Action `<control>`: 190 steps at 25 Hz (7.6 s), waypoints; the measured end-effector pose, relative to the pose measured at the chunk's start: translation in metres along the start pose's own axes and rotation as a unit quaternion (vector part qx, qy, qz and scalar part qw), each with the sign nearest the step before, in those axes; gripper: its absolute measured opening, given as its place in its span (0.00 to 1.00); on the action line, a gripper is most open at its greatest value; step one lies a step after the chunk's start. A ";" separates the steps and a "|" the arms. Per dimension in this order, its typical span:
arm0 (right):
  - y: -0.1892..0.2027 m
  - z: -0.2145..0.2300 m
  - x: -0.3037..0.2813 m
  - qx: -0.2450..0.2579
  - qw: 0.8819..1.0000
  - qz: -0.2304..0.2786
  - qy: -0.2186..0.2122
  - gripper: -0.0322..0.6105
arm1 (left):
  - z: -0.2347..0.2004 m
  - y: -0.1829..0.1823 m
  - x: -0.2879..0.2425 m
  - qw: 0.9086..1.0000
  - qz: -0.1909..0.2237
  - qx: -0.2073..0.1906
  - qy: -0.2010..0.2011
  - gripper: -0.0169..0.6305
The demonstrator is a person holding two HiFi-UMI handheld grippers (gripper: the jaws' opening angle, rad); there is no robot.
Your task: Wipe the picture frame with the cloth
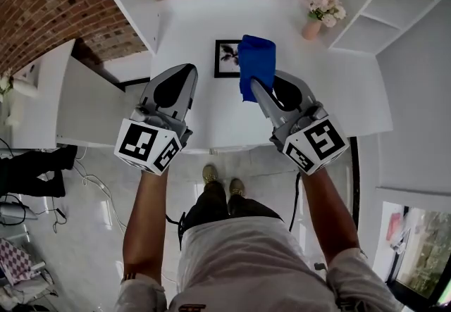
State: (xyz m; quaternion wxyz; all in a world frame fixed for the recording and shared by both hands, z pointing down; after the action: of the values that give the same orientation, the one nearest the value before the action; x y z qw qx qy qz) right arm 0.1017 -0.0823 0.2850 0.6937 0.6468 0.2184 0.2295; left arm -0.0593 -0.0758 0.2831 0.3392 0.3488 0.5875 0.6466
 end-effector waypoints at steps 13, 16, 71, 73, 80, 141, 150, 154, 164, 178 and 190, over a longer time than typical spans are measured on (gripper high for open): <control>0.019 0.025 -0.063 -0.003 0.999 -0.033 0.041 0.16 | -0.062 0.039 -0.042 0.999 -0.034 0.017 0.018 0.03; 0.025 0.032 -0.080 -0.009 0.998 -0.046 0.053 0.16 | -0.076 0.055 -0.053 0.997 -0.063 0.027 0.028 0.03; 0.218 0.145 -0.219 -0.217 0.866 -0.444 0.082 0.16 | -0.107 0.279 -0.176 0.846 -0.498 0.181 0.051 0.29; 0.223 0.146 -0.221 -0.219 0.860 -0.453 0.081 0.16 | -0.107 0.281 -0.177 0.845 -0.501 0.182 0.052 0.29; 0.236 0.152 -0.221 -0.217 0.847 -0.478 0.087 0.16 | -0.108 0.282 -0.176 0.845 -0.497 0.191 0.052 0.30; 0.220 0.097 -0.178 -0.331 0.830 -0.434 0.112 0.16 | -0.113 0.283 -0.171 0.855 -0.474 0.203 0.054 0.33; 0.235 0.109 -0.163 -0.301 0.826 -0.459 0.129 0.16 | -0.112 0.284 -0.171 0.857 -0.472 0.201 0.054 0.32; 0.233 0.125 -0.145 -0.292 0.825 -0.462 0.146 0.16 | -0.112 0.284 -0.171 0.857 -0.472 0.200 0.054 0.32; 0.227 0.145 -0.118 -0.289 0.828 -0.452 0.163 0.16 | -0.112 0.284 -0.171 0.854 -0.476 0.203 0.045 0.32; 0.166 0.134 -0.126 -0.222 0.903 -0.349 0.116 0.16 | -0.098 0.231 -0.159 0.887 -0.394 0.231 0.060 0.32; 0.078 0.103 -0.127 -0.171 0.964 -0.190 0.075 0.16 | -0.075 0.115 -0.138 0.957 -0.180 0.210 0.085 0.28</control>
State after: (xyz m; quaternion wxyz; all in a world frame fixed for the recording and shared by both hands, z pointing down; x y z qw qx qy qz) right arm 0.0595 -0.2363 0.3702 0.8065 0.4456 0.3467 0.1753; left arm -0.0539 -0.2418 0.3857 0.3174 0.2443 0.7899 0.4643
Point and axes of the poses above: the fingertips, and each gripper's own axes: x backward along the fingers, z to its right, y out of its underside, the point moved 4 cm from there along x, backward along the fingers, and after that the axes turned 5 degrees about -x, right-handed, at the moved point
